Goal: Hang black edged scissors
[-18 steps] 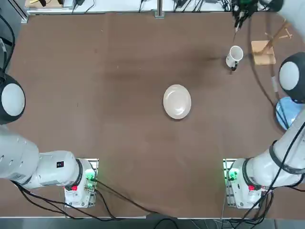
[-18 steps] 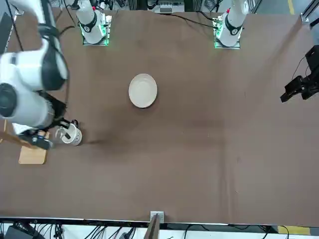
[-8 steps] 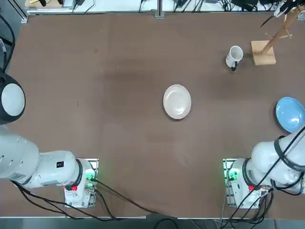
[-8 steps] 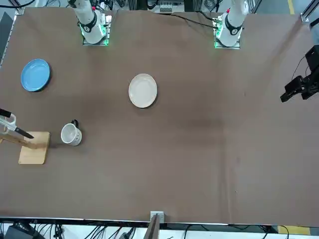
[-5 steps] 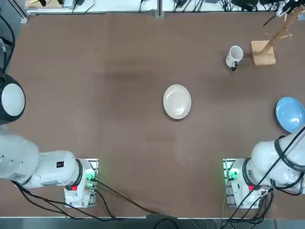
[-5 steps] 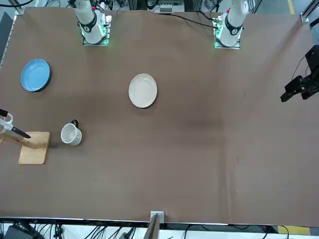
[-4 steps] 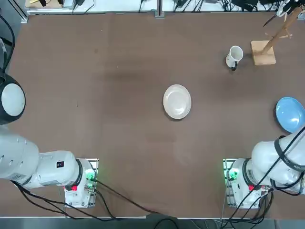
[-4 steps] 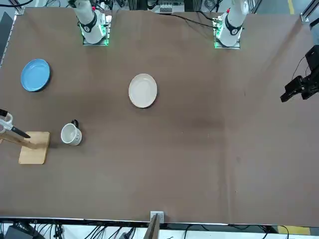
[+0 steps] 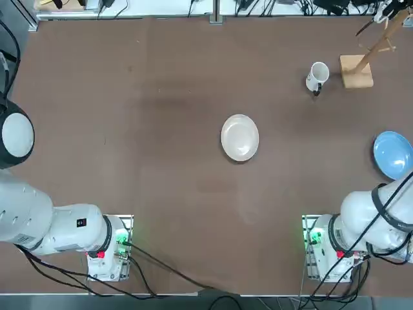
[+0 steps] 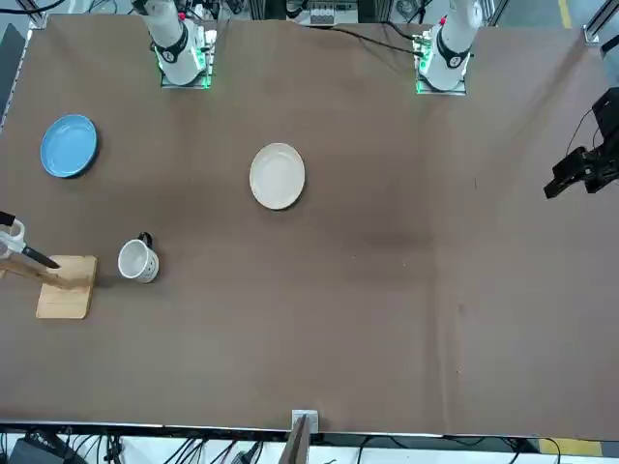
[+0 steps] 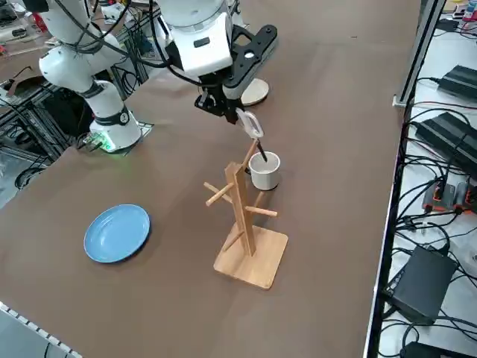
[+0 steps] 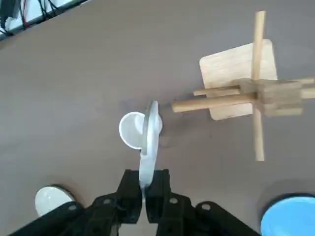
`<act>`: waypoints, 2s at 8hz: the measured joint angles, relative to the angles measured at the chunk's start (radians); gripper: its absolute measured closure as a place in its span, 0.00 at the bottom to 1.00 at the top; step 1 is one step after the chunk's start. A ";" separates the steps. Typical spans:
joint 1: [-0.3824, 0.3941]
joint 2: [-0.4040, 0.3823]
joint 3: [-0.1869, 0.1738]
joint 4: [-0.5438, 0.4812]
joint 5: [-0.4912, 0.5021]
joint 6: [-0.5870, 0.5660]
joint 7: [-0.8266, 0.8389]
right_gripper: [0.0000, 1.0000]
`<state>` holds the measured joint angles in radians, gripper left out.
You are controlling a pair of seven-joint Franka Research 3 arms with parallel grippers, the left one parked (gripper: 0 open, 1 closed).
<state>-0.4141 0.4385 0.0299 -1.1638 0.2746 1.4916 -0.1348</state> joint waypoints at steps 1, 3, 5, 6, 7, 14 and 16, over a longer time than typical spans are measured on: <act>0.000 0.002 0.002 0.000 0.021 0.000 -0.003 0.92; -0.001 0.012 0.003 0.000 0.031 0.000 -0.037 0.92; -0.003 0.028 0.003 0.000 0.032 0.001 -0.062 0.92; -0.004 0.034 0.003 0.000 0.032 0.002 -0.070 0.92; -0.008 0.040 0.002 0.001 0.032 0.009 -0.081 0.92; -0.065 0.083 0.002 0.026 0.049 0.018 -0.120 0.92; -0.087 0.091 0.002 0.027 0.059 0.018 -0.135 0.92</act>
<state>-0.5011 0.5294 0.0321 -1.1368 0.3336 1.5098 -0.2700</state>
